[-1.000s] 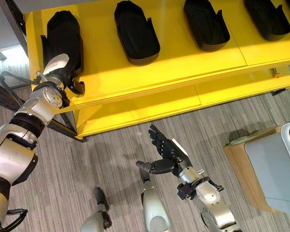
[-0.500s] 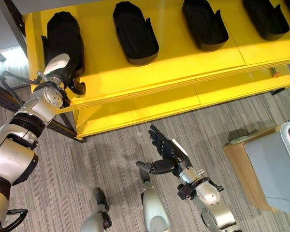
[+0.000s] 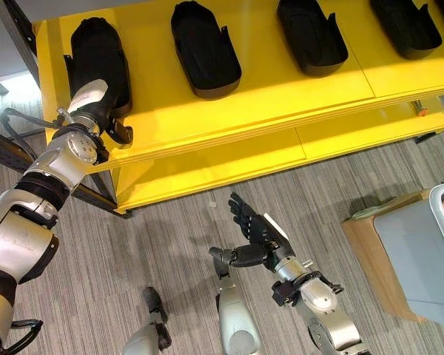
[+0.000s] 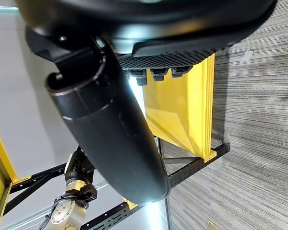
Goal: Move parts from the plastic box to the shelf.
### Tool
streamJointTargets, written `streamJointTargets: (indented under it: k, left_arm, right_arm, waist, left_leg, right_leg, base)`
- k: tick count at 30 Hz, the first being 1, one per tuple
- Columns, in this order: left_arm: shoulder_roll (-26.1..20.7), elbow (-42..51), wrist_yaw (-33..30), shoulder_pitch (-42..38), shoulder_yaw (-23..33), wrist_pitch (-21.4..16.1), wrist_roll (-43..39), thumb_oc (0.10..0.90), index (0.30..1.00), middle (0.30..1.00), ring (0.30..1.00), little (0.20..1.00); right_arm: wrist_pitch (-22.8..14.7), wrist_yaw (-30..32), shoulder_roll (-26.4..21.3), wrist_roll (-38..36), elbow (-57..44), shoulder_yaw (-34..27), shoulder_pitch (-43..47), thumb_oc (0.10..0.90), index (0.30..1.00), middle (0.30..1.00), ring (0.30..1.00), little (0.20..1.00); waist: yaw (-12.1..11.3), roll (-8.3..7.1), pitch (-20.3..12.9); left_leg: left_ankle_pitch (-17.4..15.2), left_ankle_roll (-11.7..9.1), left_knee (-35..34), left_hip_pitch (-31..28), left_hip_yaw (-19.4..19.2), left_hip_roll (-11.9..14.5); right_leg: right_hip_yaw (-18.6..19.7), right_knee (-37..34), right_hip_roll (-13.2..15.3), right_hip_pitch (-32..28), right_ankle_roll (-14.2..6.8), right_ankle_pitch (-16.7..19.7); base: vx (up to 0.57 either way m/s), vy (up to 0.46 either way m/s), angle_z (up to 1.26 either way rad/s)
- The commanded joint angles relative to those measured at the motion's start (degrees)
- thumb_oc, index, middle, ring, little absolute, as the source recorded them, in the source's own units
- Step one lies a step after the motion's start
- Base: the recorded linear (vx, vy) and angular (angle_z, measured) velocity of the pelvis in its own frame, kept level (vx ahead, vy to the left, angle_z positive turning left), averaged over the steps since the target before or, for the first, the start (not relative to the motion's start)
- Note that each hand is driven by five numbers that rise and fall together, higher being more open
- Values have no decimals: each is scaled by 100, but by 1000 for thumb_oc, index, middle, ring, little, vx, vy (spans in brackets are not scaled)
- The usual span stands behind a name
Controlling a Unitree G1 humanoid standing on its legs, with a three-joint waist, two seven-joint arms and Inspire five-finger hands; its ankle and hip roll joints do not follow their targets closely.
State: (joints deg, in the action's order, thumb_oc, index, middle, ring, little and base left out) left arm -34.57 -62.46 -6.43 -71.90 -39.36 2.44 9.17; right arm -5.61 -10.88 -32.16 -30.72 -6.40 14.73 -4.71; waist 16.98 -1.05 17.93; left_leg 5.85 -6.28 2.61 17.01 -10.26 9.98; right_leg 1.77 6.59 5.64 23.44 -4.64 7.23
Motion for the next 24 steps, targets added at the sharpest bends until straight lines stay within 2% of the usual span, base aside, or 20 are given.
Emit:
streamJointTargets:
  k: [1, 10, 24]
  left_arm:
    - [-70, 91, -396, -920, 376, -346, -117, 900, 1000, 1000, 1000, 1000]
    - [-540, 787, -561, -869, 326, -488, -89, 900, 1000, 1000, 1000, 1000]
    - [-1315, 1921, -923, -389, 686, -600, -21, 900, 1000, 1000, 1000, 1000]
  right_arm:
    - [-397, -130, -242, -224, -370, -331, -88, 900, 1000, 1000, 1000, 1000]
    - [-436, -122, -253, -176, -327, -363, -65, 900, 1000, 1000, 1000, 1000]
    - [-503, -53, -238, -5, -247, -433, -53, 900, 1000, 1000, 1000, 1000]
  waist:
    - [24, 55, -419]
    - [-75, 79, -436]
    - [-243, 106, -468]
  left_leg:
    - [-785, -110, 922, 76, 406, 576]
    - [-793, -99, 941, 84, 442, 558]
    - [-807, -86, 932, 52, 520, 531]
  right_leg:
    - [206, 746, 362, -134, -218, -1278]
    - [146, 737, 387, -203, -219, -1282]
    - [50, 715, 424, -327, -223, -1314]
  base:
    - [0, 0, 0]
    - [0, 0, 1]
    - [-1, 2, 1]
